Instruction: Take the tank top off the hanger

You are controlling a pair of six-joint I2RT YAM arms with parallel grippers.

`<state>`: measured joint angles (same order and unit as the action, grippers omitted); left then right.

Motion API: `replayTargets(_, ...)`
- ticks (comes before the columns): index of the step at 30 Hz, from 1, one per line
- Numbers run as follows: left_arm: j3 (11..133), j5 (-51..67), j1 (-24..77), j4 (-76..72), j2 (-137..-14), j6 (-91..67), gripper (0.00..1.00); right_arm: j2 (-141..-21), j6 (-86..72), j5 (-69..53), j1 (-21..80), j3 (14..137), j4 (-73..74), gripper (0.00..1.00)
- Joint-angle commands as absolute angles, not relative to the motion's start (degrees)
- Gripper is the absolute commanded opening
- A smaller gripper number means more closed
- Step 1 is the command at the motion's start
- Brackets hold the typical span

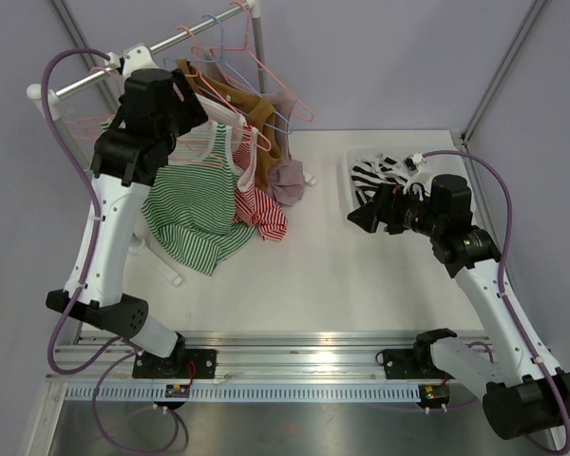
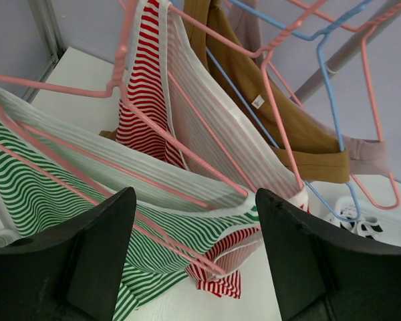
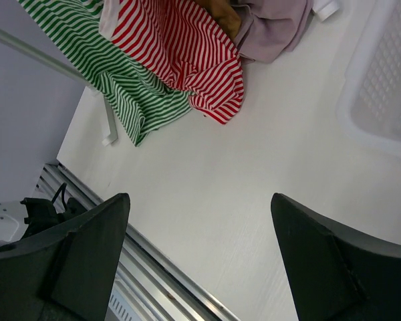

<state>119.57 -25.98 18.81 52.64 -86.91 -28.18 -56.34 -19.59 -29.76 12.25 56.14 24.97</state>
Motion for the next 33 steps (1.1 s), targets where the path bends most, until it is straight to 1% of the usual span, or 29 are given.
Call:
replayTargets(1, 122.87, -31.11, 19.07, 49.92, -89.55, -29.27, 0.73, -53.62, -19.43, -32.52, 12.31, 57.13, 24.61, 0.93)
replayTargets(6, 123.75, -34.19, 19.07, 49.84, -93.68, -29.97, 0.72, -52.47, -18.98, -33.48, 12.30, 57.39, 25.31, 0.93)
replayTargets(10, 123.75, -35.59, 19.07, 47.99, -95.79, -29.71, 0.67, -52.21, -18.99, -34.10, 12.30, 57.30, 24.87, 0.94)
replayTargets(12, 124.71, -35.86, 19.07, 47.99, -96.68, -29.79, 0.59, -52.21, -18.72, -34.36, 12.31, 57.39, 25.14, 0.93)
replayTargets(13, 124.80, -35.95, 19.07, 48.25, -96.94, -29.97, 0.50, -52.21, -18.63, -34.37, 12.30, 57.39, 25.14, 0.94)
replayTargets(16, 121.84, -36.30, 19.16, 47.03, -95.20, -31.02, 0.32, -52.21, -18.28, -34.37, 12.30, 57.57, 25.14, 0.93)
replayTargets(17, 120.86, -36.65, 19.16, 45.63, -94.58, -31.29, 0.25, -52.29, -18.19, -34.54, 12.30, 57.57, 25.05, 0.94)
replayTargets(19, 118.40, -37.17, 19.16, 44.56, -93.26, -31.64, 0.23, -52.47, -18.37, -34.80, 12.30, 57.83, 24.96, 0.94)
replayTargets(20, 117.78, -37.44, 19.16, 43.78, -92.12, -32.16, 0.17, -52.47, -18.37, -35.07, 12.30, 57.92, 24.96, 0.93)
replayTargets(22, 116.72, -37.97, 19.16, 43.24, -90.89, -32.60, 0.13, -52.38, -18.63, -35.33, 12.30, 58.18, 24.87, 0.94)
replayTargets(23, 115.67, -38.14, 19.16, 42.29, -89.57, -33.04, 0.06, -52.38, -18.55, -35.77, 12.30, 58.53, 24.87, 0.94)
replayTargets(24, 115.23, -38.14, 19.16, 41.75, -88.95, -33.13, 0.03, -52.30, -18.63, -35.95, 12.30, 58.71, 24.96, 0.93)
replayTargets(26, 114.26, -37.79, 19.16, 40.26, -87.20, -33.57, 0.00, -51.95, -18.72, -36.56, 12.30, 59.23, 24.79, 0.94)
replayTargets(33, 114.61, -38.41, 20.04, 38.23, -83.50, -34.89, 0.00, -50.10, -18.90, -37.70, 12.30, 59.77, 24.52, 0.94)
